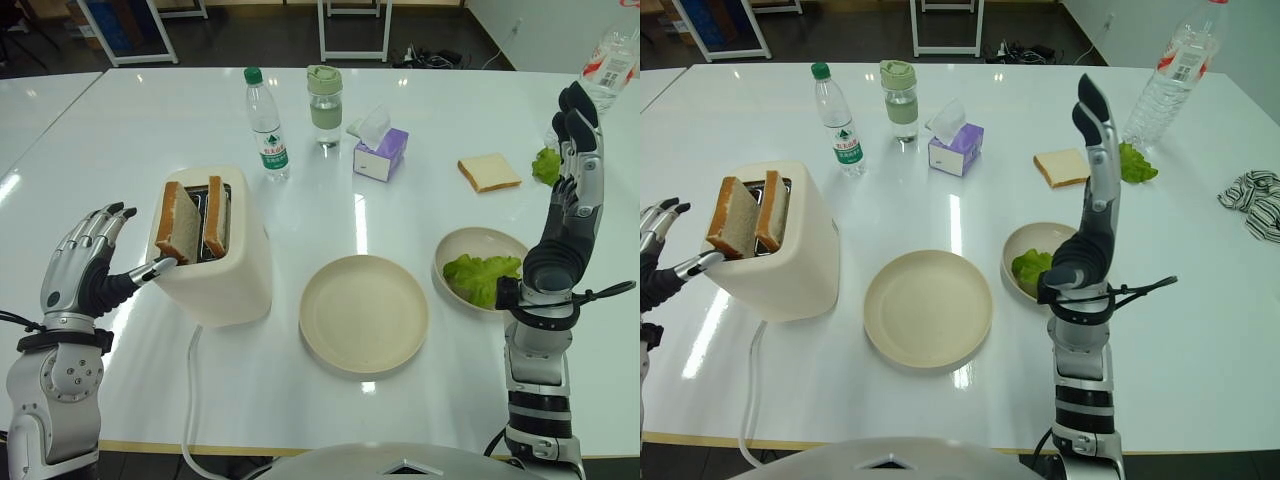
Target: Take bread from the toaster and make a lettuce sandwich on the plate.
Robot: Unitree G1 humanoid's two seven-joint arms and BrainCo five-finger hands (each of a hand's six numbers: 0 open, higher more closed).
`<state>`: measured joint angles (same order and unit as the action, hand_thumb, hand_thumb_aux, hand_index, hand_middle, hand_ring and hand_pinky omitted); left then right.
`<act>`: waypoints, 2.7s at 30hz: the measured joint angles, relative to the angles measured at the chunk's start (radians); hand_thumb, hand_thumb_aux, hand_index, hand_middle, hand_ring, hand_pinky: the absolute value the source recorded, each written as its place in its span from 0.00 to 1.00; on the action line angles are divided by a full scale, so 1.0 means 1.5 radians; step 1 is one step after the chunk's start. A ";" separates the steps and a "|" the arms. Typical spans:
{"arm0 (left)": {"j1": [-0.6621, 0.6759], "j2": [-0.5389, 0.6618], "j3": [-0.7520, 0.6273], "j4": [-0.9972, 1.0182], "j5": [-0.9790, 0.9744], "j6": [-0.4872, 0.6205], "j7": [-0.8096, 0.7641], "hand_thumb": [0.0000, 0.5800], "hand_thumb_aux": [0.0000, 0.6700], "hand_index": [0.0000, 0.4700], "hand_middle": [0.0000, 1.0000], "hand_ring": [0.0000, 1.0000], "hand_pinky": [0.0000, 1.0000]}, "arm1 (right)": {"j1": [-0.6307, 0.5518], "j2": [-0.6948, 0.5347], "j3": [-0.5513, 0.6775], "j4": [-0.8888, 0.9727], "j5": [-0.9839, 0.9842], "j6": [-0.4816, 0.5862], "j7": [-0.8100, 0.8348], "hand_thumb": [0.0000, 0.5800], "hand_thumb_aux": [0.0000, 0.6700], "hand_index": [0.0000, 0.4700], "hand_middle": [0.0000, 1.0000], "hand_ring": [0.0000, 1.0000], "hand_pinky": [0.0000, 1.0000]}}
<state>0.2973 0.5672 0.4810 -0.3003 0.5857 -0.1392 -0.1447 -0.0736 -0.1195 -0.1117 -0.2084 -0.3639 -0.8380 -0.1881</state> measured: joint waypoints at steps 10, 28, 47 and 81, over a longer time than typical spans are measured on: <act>-0.020 0.001 -0.043 0.002 -0.007 0.022 0.000 0.00 0.00 0.00 0.00 0.00 0.00 | 0.012 -0.001 -0.004 -0.004 0.000 0.000 -0.003 0.00 0.00 0.00 0.00 0.00 0.00; -0.027 0.042 -0.085 0.052 0.034 0.041 0.023 0.79 0.54 0.54 0.00 0.00 0.00 | 0.018 -0.002 -0.005 -0.005 -0.006 -0.001 -0.010 0.00 0.00 0.00 0.00 0.00 0.00; -0.072 0.038 -0.105 0.042 -0.070 0.072 0.016 1.00 1.00 1.00 0.00 0.00 0.00 | 0.025 -0.003 -0.009 -0.014 -0.007 0.000 -0.015 0.00 0.00 0.00 0.00 0.00 0.00; -0.241 -0.057 -0.145 -0.179 -0.215 0.056 0.066 1.00 1.00 1.00 1.00 1.00 1.00 | 0.004 -0.006 -0.009 0.046 -0.026 -0.018 -0.043 0.00 0.00 0.00 0.00 0.00 0.00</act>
<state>-0.0640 0.4819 0.2641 -0.5684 0.2634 -0.0547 -0.0464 -0.0682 -0.1283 -0.1246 -0.1390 -0.4023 -0.8654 -0.2530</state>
